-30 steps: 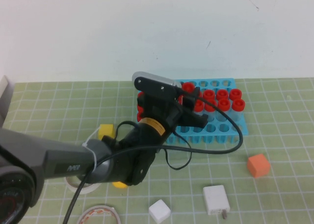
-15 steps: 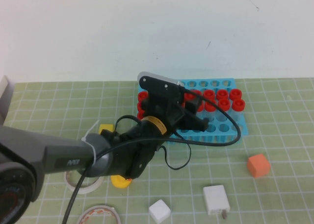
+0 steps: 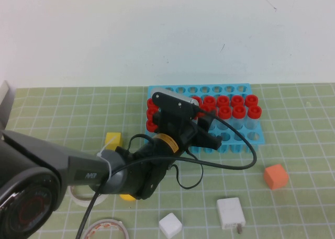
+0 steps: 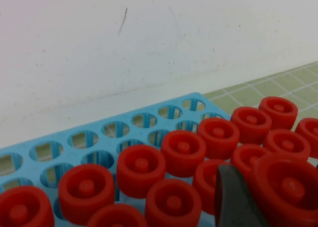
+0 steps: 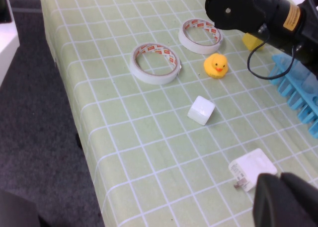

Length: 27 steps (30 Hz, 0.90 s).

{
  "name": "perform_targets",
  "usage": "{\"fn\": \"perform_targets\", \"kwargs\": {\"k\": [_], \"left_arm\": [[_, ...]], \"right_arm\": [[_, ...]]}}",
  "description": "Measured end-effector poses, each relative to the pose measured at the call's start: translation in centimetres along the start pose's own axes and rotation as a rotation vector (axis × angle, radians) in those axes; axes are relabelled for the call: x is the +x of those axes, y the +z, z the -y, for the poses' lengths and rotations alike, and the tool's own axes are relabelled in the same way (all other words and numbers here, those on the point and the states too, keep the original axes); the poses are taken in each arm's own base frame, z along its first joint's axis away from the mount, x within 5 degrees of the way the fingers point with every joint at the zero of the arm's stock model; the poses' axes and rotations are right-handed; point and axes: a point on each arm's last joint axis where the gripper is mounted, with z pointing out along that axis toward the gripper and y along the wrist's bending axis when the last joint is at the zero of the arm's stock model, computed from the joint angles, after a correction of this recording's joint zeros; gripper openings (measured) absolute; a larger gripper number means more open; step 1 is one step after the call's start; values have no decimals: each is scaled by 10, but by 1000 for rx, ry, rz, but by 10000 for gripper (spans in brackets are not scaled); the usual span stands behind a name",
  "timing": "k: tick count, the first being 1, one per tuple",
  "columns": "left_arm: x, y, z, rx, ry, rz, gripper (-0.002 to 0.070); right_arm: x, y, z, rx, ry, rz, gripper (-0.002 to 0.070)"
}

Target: Place the test tubes

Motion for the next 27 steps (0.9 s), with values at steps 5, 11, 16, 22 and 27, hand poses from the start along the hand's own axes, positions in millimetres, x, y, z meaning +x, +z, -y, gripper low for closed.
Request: {"fn": "perform_targets", "kwargs": {"k": [5, 11, 16, 22, 27], "left_arm": [[1, 0, -1, -7, 15, -1, 271], [1, 0, -6, -62, -9, -5, 271], [1, 1, -5, -59, -6, -10, 271], [2, 1, -3, -34, 18, -21, 271], [4, 1, 0, -4, 47, -42, 271]], "right_arm": [[0, 0, 0, 0, 0, 0, -1], [0, 0, 0, 0, 0, 0, -1], [0, 0, 0, 0, 0, 0, -1], [0, 0, 0, 0, 0, 0, -1], [0, 0, 0, 0, 0, 0, -1]]}}
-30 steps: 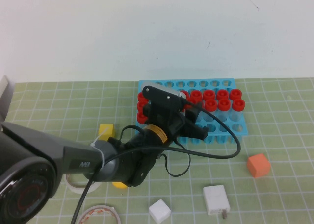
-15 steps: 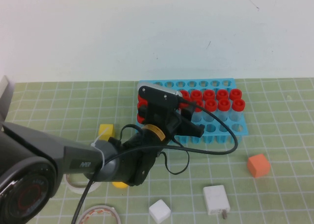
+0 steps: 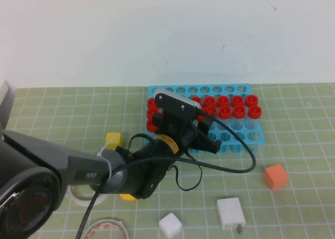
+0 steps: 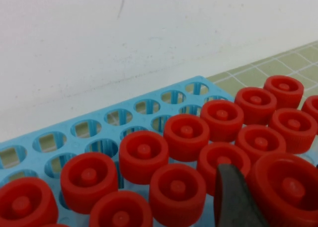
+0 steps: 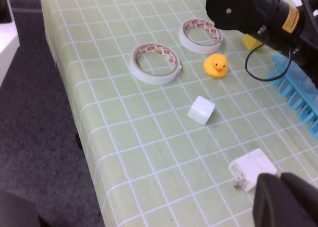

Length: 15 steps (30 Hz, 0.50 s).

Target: Place the test tubes

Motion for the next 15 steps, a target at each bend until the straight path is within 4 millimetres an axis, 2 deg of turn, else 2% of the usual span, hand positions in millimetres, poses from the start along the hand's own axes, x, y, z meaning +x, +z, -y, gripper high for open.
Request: {"fn": "perform_targets", "kwargs": {"k": [15], "left_arm": [[2, 0, 1, 6, -3, -18, 271]], "right_arm": [[0, 0, 0, 0, 0, 0, -1]]}}
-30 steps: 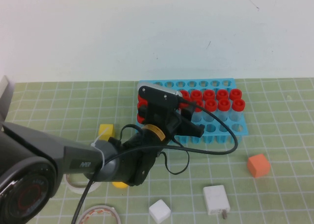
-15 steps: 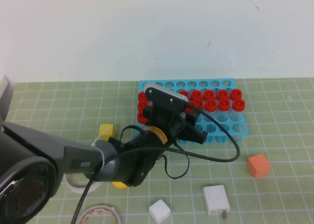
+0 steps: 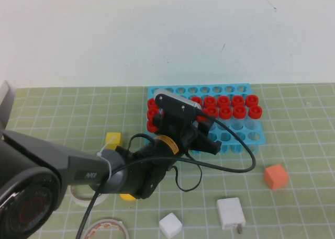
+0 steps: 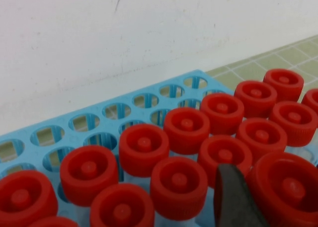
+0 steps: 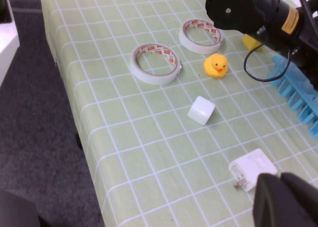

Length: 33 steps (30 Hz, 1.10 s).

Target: Place the test tubes

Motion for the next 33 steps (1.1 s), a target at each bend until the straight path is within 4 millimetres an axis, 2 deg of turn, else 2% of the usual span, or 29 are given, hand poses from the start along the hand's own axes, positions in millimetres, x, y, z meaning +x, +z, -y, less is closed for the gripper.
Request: {"fn": "perform_targets", "kwargs": {"k": [3, 9, 12, 21, 29, 33], "left_arm": [[2, 0, 0, -2, -6, -17, 287], [4, 0, -1, -7, -33, -44, 408], [4, 0, -1, -7, -33, -44, 438], [-2, -1, -1, -15, -46, -29, 450], [-24, -8, 2, -16, -7, 0, 453], [-47, -17, 5, -15, -2, 15, 434]], "right_arm": [[0, 0, 0, 0, 0, 0, -1], [0, 0, 0, 0, 0, 0, -1], [0, 0, 0, 0, 0, 0, -1], [0, 0, 0, 0, 0, 0, -1], [0, 0, 0, 0, 0, 0, -1], [0, 0, 0, 0, 0, 0, -1]]}}
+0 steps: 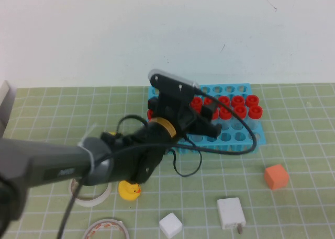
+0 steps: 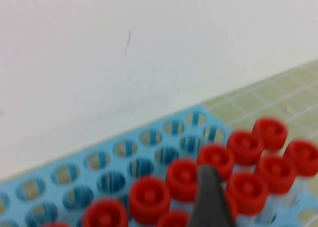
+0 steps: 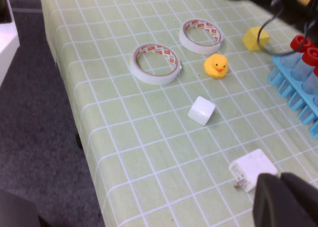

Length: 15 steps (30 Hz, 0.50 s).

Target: Place the test tubes

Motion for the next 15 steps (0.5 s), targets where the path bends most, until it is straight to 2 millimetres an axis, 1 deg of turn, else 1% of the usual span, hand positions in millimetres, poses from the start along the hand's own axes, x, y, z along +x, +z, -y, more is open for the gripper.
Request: {"fn": "perform_targets", "kwargs": {"k": [2, 4, 7, 8, 10, 11, 13, 15], "left_arm": [[-15, -7, 2, 1, 1, 11, 382], [-35, -16, 4, 3, 23, 28, 283], [-66, -35, 8, 6, 101, 59, 108], [-79, -43, 10, 7, 137, 78, 76], [-103, -61, 13, 6, 215, 105, 33], [-109, -67, 14, 6, 235, 108, 26], [-136, -91, 17, 5, 283, 150, 11], [-155, -112, 20, 4, 295, 176, 6]], "right_arm": [[0, 0, 0, 0, 0, 0, -1], [0, 0, 0, 0, 0, 0, -1], [0, 0, 0, 0, 0, 0, -1], [0, 0, 0, 0, 0, 0, -1], [0, 0, 0, 0, 0, 0, -1], [0, 0, 0, 0, 0, 0, -1], [0, 0, 0, 0, 0, 0, -1], [0, 0, 0, 0, 0, 0, -1]]}}
